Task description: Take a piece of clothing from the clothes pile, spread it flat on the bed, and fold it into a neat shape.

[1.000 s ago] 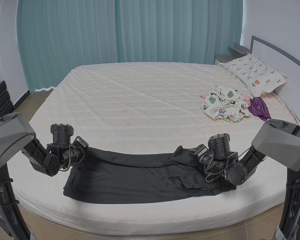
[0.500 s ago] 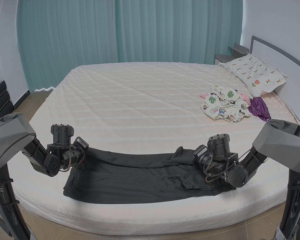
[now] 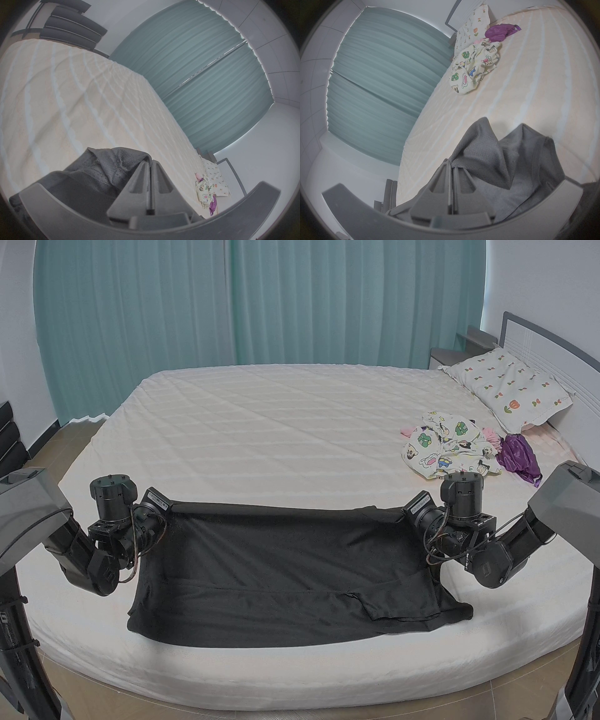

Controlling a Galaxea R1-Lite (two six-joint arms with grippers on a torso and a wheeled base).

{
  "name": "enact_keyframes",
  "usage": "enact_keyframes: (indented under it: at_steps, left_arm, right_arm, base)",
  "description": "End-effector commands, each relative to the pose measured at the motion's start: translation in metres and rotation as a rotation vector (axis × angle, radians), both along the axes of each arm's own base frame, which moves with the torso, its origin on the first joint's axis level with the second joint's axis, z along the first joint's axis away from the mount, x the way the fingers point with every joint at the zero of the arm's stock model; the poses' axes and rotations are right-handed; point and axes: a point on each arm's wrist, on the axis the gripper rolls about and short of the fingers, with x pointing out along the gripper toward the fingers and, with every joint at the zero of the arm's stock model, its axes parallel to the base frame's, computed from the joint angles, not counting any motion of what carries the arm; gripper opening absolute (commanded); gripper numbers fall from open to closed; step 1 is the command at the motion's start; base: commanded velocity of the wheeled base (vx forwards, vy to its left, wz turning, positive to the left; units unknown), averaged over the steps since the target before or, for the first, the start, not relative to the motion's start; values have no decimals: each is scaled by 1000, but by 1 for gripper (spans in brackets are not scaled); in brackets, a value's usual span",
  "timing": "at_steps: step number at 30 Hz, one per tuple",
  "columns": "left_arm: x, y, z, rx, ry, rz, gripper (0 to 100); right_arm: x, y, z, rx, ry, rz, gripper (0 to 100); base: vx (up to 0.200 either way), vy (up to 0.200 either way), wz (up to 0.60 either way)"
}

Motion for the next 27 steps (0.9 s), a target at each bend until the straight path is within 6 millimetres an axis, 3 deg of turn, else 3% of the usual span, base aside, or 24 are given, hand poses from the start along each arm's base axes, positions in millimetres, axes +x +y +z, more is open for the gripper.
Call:
enact_keyframes:
  at_steps: [1,5,12,27]
  left_arm:
    - [-6,3,-24,9,59,7,0]
    - [-18,4,-44,55,147,-9,0]
    - [-40,4,-58,174,227,-57,0]
    - [-52,5,-73,230,310,-94,0]
  right_arm:
    - [-6,-7,-7,-18,25,-4,0]
    - [-28,-11,-29,-78,107,61,0]
    - [-49,-13,-46,-128,167,100,0]
    - [-58,-9,-61,-160,220,133,0]
  base:
    - [0,0,0]
    - [0,0,0]
    - [0,0,0]
    - [0,0,0]
